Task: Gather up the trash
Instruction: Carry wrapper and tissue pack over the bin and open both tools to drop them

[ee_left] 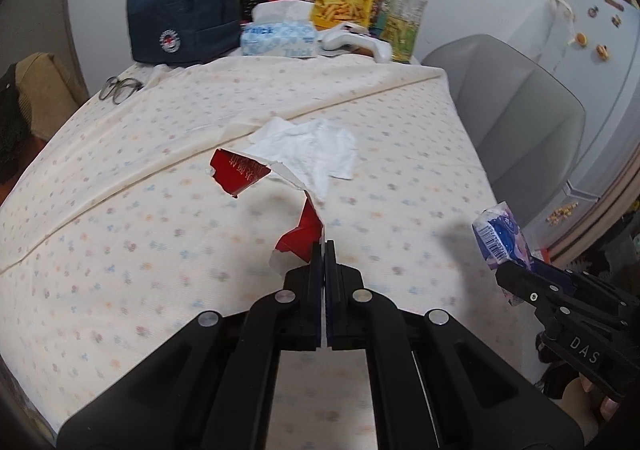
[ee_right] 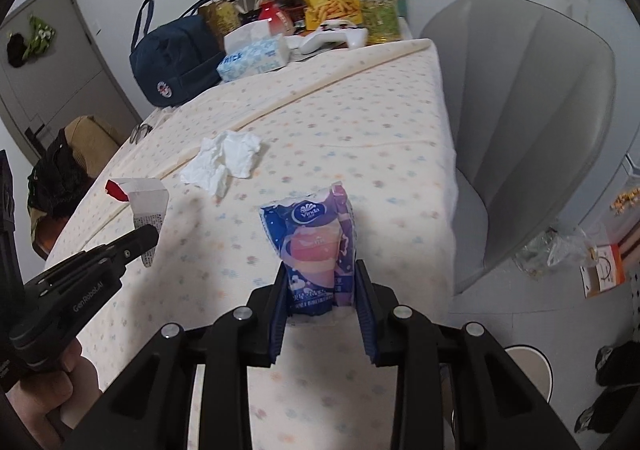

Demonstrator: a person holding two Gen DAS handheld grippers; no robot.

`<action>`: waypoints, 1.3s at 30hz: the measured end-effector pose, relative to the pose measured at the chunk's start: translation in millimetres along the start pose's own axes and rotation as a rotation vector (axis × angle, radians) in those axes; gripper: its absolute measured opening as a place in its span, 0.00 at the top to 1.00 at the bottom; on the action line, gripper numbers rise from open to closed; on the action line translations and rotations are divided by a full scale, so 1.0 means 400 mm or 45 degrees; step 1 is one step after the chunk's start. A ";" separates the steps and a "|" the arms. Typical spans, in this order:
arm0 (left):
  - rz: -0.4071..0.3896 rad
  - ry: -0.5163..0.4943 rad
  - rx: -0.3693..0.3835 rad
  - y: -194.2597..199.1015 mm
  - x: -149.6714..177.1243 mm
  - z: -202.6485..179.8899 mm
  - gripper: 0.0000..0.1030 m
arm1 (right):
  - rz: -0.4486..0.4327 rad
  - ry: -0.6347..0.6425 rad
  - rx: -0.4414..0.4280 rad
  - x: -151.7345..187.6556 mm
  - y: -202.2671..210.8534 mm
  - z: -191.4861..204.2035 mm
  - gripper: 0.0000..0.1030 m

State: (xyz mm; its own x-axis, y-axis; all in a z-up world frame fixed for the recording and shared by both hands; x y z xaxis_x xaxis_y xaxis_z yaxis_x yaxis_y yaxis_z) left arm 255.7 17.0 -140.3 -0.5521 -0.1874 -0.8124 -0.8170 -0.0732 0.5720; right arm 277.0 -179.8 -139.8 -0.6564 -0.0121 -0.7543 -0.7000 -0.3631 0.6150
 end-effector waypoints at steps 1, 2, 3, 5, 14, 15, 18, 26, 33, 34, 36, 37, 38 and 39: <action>-0.001 -0.027 0.009 0.002 0.001 -0.024 0.98 | -0.003 -0.011 0.008 0.002 0.007 -0.013 0.70; -0.001 -0.049 0.017 0.004 0.002 -0.045 0.98 | -0.008 -0.026 0.018 0.005 0.017 -0.031 0.70; 0.001 -0.062 0.023 0.004 0.003 -0.062 0.98 | -0.013 -0.040 0.027 0.007 0.024 -0.045 0.70; 0.009 -0.096 0.043 0.003 0.009 -0.104 0.98 | -0.024 -0.076 0.044 0.012 0.040 -0.081 0.70; 0.045 -0.240 0.140 -0.002 0.042 -0.308 0.98 | -0.052 -0.200 0.137 0.054 0.105 -0.239 0.70; 0.047 -0.251 0.149 -0.002 0.045 -0.323 0.98 | -0.051 -0.215 0.145 0.060 0.111 -0.257 0.70; 0.066 -0.306 0.194 -0.004 0.067 -0.400 0.98 | -0.046 -0.258 0.168 0.080 0.125 -0.307 0.70; 0.131 -0.427 0.272 -0.024 0.139 -0.564 0.98 | -0.047 -0.385 0.268 0.155 0.178 -0.475 0.70; 0.200 -0.550 0.317 -0.049 0.218 -0.690 0.98 | -0.025 -0.507 0.347 0.237 0.207 -0.611 0.70; 0.209 -0.561 0.319 -0.054 0.227 -0.702 0.98 | -0.017 -0.525 0.359 0.253 0.210 -0.634 0.70; 0.237 -0.591 0.333 -0.064 0.254 -0.738 0.98 | -0.008 -0.552 0.378 0.278 0.212 -0.667 0.69; 0.248 -0.601 0.338 -0.068 0.262 -0.750 0.98 | -0.005 -0.565 0.386 0.289 0.214 -0.682 0.69; 0.262 -0.613 0.343 -0.073 0.275 -0.766 0.98 | -0.002 -0.579 0.394 0.302 0.214 -0.700 0.69; 0.270 -0.621 0.347 -0.078 0.282 -0.775 0.98 | 0.000 -0.596 0.403 0.314 0.213 -0.717 0.69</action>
State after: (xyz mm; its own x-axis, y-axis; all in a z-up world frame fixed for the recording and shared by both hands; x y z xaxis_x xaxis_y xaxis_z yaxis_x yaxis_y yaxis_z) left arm 270.7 -305.5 -214.8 -0.6679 0.3059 -0.6785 -0.6581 0.1831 0.7304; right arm 215.6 -479.3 -248.3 -0.6609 0.4288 -0.6159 -0.7026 -0.0651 0.7086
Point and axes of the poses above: each gripper's, at about its wrist camera, not at the fingertips, and y roughly against the way its jaws point, z to its left, x to its underside, the point moved 6 cm from there along -y, roughly the way its jaws point, and after that the axes turned 14 degrees about -z, right-handed, at the moved point
